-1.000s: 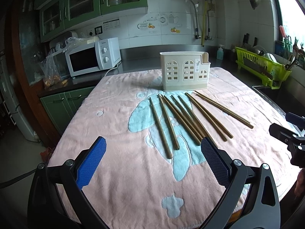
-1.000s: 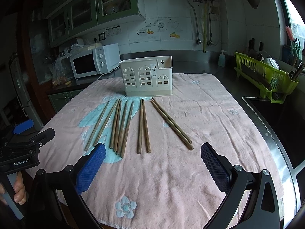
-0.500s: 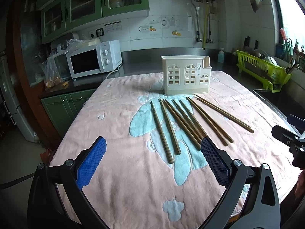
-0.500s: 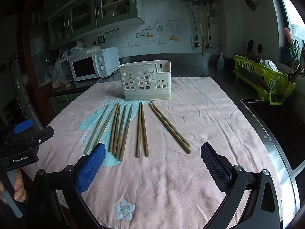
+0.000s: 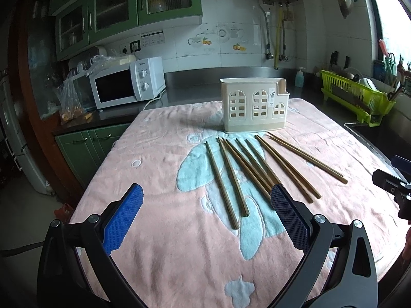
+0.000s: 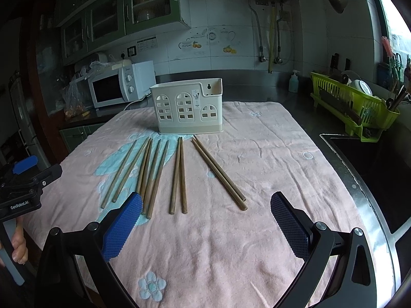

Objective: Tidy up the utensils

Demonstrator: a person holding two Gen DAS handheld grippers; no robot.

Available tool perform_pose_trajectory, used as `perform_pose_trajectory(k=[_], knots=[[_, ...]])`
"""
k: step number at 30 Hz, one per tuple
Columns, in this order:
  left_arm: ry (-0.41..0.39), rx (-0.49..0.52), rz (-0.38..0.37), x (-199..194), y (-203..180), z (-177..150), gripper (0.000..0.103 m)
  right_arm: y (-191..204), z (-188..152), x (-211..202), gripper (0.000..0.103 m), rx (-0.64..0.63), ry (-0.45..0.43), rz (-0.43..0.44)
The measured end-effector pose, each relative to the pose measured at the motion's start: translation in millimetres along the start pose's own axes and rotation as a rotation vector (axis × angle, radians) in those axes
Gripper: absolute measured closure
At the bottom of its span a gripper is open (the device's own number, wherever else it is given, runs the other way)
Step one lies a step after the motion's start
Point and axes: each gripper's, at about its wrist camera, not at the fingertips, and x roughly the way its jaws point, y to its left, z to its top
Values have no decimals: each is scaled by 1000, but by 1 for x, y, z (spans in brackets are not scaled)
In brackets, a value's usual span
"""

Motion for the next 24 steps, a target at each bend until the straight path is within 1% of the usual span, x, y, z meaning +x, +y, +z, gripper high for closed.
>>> perform_pose_trajectory(k=[3, 6, 7, 9, 13, 14, 17, 19, 21, 24], knots=[[14, -5, -14, 8, 4, -4, 5, -7, 0, 5, 6, 1, 9, -10], [44, -4, -39, 20, 5, -12, 6, -14, -1, 13, 6, 4, 24, -18], [57, 2, -46, 24, 4, -15, 10, -16, -2, 15, 6, 6, 30, -18], [86, 17, -58, 33, 2, -21, 12, -21, -3, 21, 6, 9, 43, -23], [161, 31, -86, 52, -4, -36, 28, -30, -5, 31, 6, 22, 62, -26], [177, 31, -89, 57, -5, -38, 29, -31, -5, 33, 6, 26, 66, -25], [216, 19, -87, 70, -6, -40, 36, -35, -7, 41, 6, 31, 83, -26], [234, 16, -90, 79, -7, -40, 43, -37, -8, 46, 7, 35, 90, -24], [260, 17, -87, 87, -9, -39, 46, -38, -9, 51, 7, 40, 100, -24], [298, 4, -89, 101, -11, -38, 55, -42, -9, 58, 7, 46, 111, -24]])
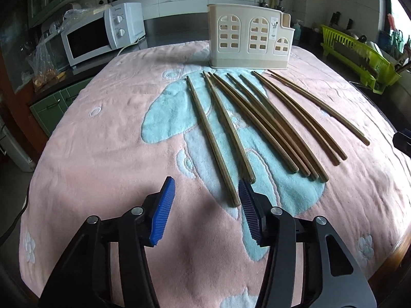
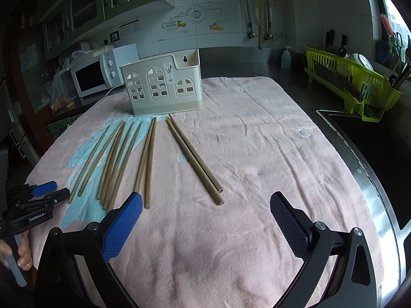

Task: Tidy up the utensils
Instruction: 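Lower the left tool onto one wooden chopstick and close it while the right tool grasps another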

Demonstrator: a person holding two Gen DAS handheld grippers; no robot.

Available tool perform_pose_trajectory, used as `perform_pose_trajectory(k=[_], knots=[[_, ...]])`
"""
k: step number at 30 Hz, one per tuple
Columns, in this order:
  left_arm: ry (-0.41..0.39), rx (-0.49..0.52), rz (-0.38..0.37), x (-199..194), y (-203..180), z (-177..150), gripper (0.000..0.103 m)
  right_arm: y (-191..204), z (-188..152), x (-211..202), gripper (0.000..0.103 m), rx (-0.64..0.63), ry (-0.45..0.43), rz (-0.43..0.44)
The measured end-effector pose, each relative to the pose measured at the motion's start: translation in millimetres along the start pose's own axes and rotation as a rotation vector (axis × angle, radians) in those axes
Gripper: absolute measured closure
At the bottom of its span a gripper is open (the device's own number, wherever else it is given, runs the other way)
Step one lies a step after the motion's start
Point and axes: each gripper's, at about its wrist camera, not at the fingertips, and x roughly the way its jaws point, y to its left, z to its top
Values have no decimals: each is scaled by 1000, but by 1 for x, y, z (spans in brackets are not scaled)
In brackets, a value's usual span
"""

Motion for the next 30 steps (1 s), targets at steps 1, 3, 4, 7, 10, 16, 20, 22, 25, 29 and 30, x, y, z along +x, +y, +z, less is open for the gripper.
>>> perform_pose_trajectory(k=[1, 3, 4, 7, 10, 16, 20, 22, 25, 29, 30], knots=[[6, -5, -4, 4, -1, 2, 58, -1, 0, 2, 7, 2, 3, -1], [19, -10, 5, 10, -2, 5, 62, -4, 2, 7, 7, 7, 8, 1], [23, -17, 3, 12, -2, 7, 64, -4, 3, 9, 7, 7, 10, 1], [37, -29, 10, 19, -3, 11, 69, -6, 5, 15, 7, 5, 16, -1], [40, -33, 19, 23, -5, 13, 75, -7, 8, 21, 7, 0, 27, 2], [44, -20, 42, 28, -14, 20, 86, -4, 13, 35, 9, -31, 59, 22], [47, -13, 40, 30, -16, 23, 91, -5, 21, 47, 29, -47, 90, 59], [47, -15, 32, 30, -14, 24, 91, -7, 25, 52, 35, -51, 106, 67], [48, -21, 15, 30, -11, 24, 91, -9, 30, 61, 49, -67, 136, 91], [48, -14, 12, 30, -12, 24, 91, -13, 35, 67, 61, -75, 158, 95], [48, -12, 11, 30, -12, 24, 91, -11, 35, 66, 62, -79, 159, 107]])
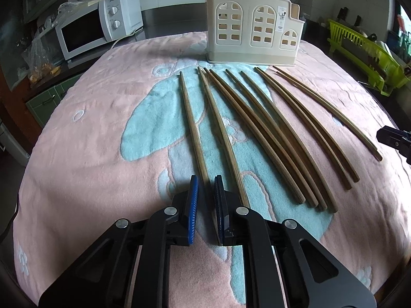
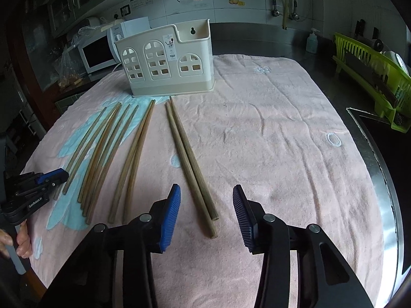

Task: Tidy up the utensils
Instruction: 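Lower the left tool onto one wooden chopstick and close it while the right tool grasps another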

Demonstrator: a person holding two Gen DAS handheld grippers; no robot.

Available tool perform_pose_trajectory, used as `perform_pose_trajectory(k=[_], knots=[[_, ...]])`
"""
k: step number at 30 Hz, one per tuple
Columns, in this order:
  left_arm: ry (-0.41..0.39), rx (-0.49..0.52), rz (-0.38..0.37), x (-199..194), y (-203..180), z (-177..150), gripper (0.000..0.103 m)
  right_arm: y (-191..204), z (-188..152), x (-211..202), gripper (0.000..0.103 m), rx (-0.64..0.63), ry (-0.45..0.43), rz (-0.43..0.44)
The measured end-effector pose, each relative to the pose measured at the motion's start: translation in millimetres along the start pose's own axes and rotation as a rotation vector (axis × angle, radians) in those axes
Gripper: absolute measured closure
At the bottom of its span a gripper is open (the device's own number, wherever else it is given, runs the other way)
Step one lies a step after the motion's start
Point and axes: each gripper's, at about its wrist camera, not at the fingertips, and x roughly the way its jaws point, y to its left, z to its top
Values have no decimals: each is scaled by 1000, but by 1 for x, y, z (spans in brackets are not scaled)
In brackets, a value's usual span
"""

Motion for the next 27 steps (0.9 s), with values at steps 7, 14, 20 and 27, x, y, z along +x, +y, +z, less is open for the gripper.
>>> perform_pose_trajectory(k=[7, 14, 20, 27], knots=[[0, 3, -1, 0, 0, 0, 91, 5, -9, 4, 63, -15, 32, 1], [0, 2, -4, 0, 0, 0, 91, 4, -26, 8, 62, 38, 77, 17], [1, 4, -7, 1, 0, 0, 90, 21, -27, 9, 62, 16, 79, 85], [0, 5, -12, 1, 0, 0, 90, 27, -7, 30, 63, -14, 77, 99]])
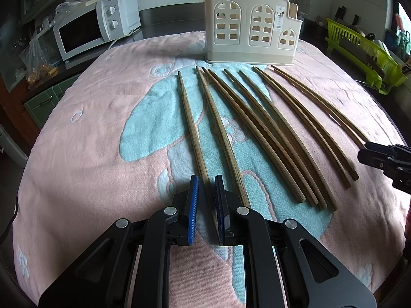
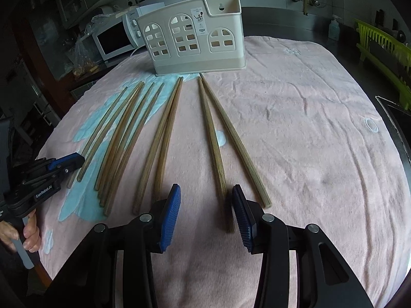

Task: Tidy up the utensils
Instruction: 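Lower the left tool onto one wooden chopstick and close it while the right tool grasps another, then lift the held chopsticks with both tools and carry them toward the white caddy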

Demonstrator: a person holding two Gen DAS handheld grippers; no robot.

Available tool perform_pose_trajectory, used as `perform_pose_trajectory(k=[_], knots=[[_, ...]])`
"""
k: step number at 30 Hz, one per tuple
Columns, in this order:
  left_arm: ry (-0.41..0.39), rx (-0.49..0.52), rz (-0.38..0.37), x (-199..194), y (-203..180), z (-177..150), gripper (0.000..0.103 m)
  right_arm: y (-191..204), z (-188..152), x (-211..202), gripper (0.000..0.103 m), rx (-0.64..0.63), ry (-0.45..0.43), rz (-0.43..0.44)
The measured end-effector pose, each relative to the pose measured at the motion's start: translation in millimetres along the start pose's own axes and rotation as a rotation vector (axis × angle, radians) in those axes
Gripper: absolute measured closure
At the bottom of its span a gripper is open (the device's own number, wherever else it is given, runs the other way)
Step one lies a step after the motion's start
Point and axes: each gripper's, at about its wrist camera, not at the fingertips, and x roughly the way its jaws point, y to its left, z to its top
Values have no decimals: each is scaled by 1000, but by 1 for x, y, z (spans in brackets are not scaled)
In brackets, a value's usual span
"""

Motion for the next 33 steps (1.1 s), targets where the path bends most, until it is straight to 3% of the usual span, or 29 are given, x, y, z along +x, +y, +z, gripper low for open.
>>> perform_pose_trajectory(k=[3, 7, 11, 22, 27, 33], knots=[[-2, -2, -8, 0, 1, 0, 90, 6, 9, 8, 67, -38, -1, -30], [-1, 9, -11, 0, 1, 0, 90, 10, 12, 13, 85, -82, -6, -97], [12, 12, -17, 0, 3, 1, 90, 10, 11, 13, 94, -89, -11, -122], [15, -35, -89, -1, 16, 4, 96, 27, 6, -18, 96, -90, -91, -129], [-46, -70, -109, -16, 28, 5, 97, 38, 9, -49, 96, -88, -187, -122], [-132, -96, -145, -41, 42, 10, 97, 54, 19, -70, 96, -121, -216, -95]])
